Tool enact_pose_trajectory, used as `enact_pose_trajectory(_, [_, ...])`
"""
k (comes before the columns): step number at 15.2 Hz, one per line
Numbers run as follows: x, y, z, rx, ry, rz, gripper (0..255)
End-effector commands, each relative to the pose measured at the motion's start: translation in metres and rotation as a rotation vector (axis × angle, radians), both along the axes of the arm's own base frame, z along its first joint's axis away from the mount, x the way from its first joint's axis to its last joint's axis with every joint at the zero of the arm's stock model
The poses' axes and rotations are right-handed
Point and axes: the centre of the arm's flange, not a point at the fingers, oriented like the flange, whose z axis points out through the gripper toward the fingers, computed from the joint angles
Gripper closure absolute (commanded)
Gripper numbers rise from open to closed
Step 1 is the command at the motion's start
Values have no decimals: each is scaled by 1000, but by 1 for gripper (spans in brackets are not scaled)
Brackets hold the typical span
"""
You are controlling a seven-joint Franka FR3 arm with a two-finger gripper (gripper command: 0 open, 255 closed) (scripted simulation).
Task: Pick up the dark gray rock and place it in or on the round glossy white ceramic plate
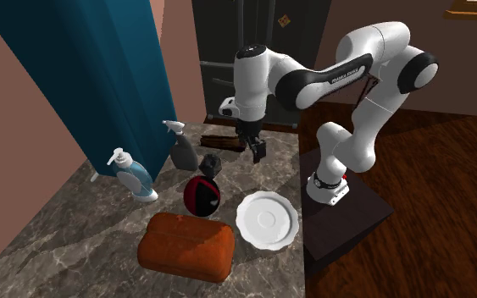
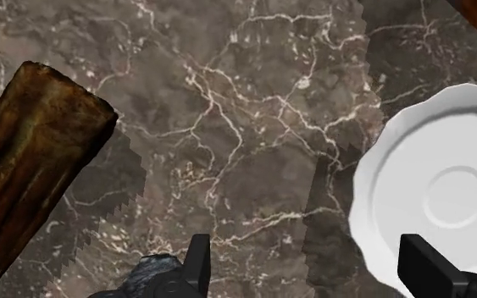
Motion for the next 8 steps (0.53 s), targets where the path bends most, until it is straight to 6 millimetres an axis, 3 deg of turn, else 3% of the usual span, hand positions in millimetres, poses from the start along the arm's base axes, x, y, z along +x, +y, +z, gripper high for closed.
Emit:
enact_pose_trajectory(1, [21,-20,-9,-5,11,34,0])
enact_pose_trajectory(8, [93,-77,-33,-17,48,146,0])
